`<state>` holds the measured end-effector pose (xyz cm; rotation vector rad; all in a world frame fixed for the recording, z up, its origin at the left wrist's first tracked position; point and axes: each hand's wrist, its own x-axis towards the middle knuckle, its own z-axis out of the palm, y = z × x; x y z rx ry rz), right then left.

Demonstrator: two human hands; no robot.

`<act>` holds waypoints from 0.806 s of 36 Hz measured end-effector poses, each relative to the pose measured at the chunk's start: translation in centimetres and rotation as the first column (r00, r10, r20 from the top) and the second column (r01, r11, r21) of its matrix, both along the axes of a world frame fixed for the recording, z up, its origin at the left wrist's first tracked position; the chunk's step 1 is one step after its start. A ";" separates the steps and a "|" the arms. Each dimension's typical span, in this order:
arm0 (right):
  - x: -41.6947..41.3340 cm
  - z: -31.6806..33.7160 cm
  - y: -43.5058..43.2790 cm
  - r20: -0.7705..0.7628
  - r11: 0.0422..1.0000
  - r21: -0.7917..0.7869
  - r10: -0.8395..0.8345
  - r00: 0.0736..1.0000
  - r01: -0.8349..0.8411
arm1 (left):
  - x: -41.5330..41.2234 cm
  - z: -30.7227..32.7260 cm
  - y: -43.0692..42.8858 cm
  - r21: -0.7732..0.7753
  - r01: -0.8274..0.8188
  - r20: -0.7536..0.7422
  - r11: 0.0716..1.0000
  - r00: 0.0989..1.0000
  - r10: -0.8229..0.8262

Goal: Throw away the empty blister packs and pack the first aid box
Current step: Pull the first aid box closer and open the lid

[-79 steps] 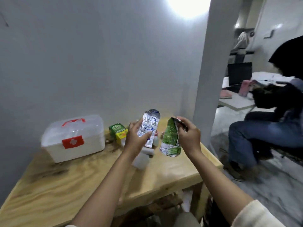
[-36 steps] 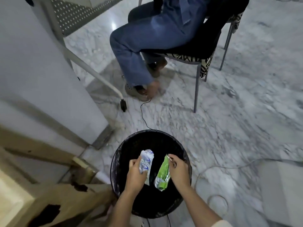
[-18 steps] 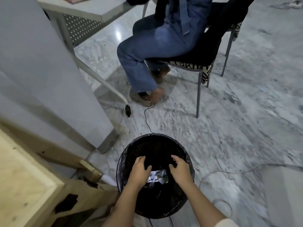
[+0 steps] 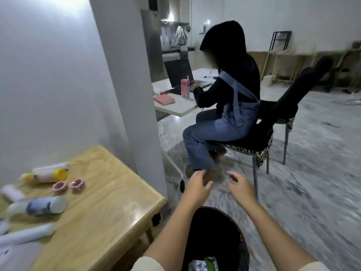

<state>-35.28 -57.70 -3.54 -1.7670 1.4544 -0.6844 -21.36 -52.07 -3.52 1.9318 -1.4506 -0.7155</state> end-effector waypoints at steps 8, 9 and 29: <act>9.3 9.6 5.1 0.106 0.940 -0.288 0.223 0.969 -0.185 | 8.2 10.4 9.0 -0.236 -0.171 0.168 0.956 0.962 0.214; 11.0 10.5 6.3 0.112 0.926 -0.308 0.265 0.958 -0.220 | 9.7 11.3 10.6 -0.255 -0.204 0.182 0.945 0.950 0.254; 39.7 12.6 34.9 -0.108 0.229 -0.557 0.933 0.343 -0.798 | 33.4 12.7 50.9 -0.286 -0.799 0.338 0.529 0.432 0.836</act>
